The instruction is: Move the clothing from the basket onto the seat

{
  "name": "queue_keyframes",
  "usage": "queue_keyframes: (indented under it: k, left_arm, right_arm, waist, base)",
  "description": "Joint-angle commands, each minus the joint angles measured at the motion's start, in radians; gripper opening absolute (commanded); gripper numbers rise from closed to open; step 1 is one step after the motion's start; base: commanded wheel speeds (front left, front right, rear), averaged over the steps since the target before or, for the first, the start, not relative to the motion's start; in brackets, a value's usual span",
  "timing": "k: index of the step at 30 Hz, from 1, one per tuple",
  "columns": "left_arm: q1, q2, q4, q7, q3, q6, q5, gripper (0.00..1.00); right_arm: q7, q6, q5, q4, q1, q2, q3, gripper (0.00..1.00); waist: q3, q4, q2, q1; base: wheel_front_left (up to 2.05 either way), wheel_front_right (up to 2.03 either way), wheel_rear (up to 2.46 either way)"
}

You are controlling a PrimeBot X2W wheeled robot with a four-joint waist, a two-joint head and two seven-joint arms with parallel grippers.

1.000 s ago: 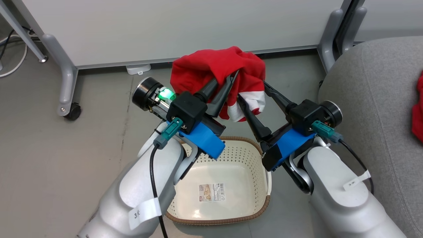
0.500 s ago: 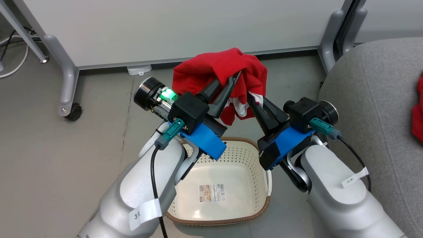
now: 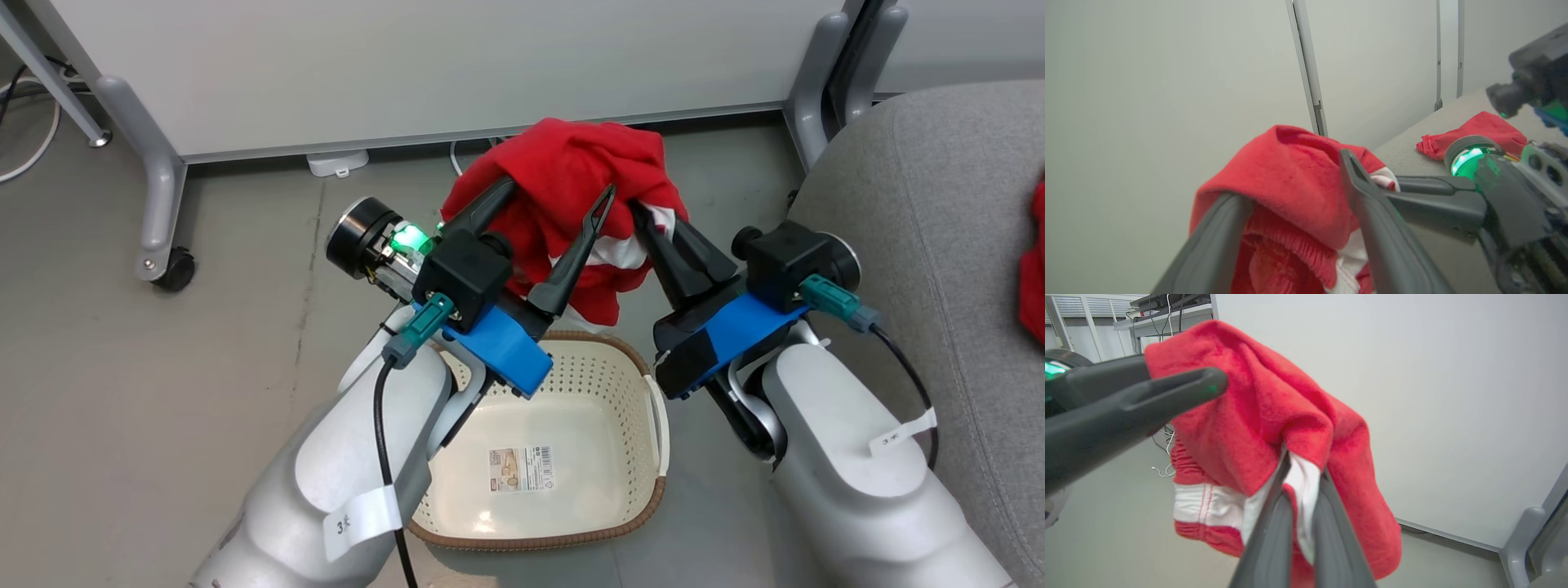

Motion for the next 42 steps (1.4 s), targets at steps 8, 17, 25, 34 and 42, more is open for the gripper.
queue_keyframes:
  k: [8,17,25,34,42]
  left_arm:
    - [0.023,0.011,0.016,-0.005,0.005,-0.001,0.01,1.0]
    - [0.036,0.023,-0.001,-0.005,0.003,-0.001,0.03,1.0]
    - [0.029,0.03,-0.019,-0.005,-0.012,-0.001,0.046,1.0]
    - [0.026,0.035,-0.02,-0.005,-0.05,-0.002,0.046,1.0]
    - [0.039,0.045,-0.021,-0.005,-0.093,-0.002,0.037,1.0]
  right_arm:
    - [0.0,0.0,-0.005,-0.059,0.038,0.013,-0.081,0.0]
    - [0.0,0.0,-0.02,-0.138,0.062,0.017,-0.196,0.0]
    - [0.0,0.0,-0.034,-0.207,0.099,0.02,-0.297,0.0]
    - [-0.001,0.0,-0.048,-0.283,0.172,0.015,-0.412,0.0]
    - [0.0,0.0,-0.047,-0.323,0.237,0.02,-0.497,0.0]
  waist:
    - [0.025,-0.028,-0.0001,0.0]
    - [0.073,-0.093,-0.0001,0.0]
    - [0.103,-0.171,-0.0001,0.0]
    - [0.114,-0.257,-0.0001,0.0]
    - [0.131,-0.324,-0.0001,0.0]
  base:
    - [0.0,0.0,0.0]
    - [0.0,0.0,0.0]
    - [0.0,0.0,0.0]
    - [0.0,0.0,0.0]
    - [0.0,0.0,0.0]
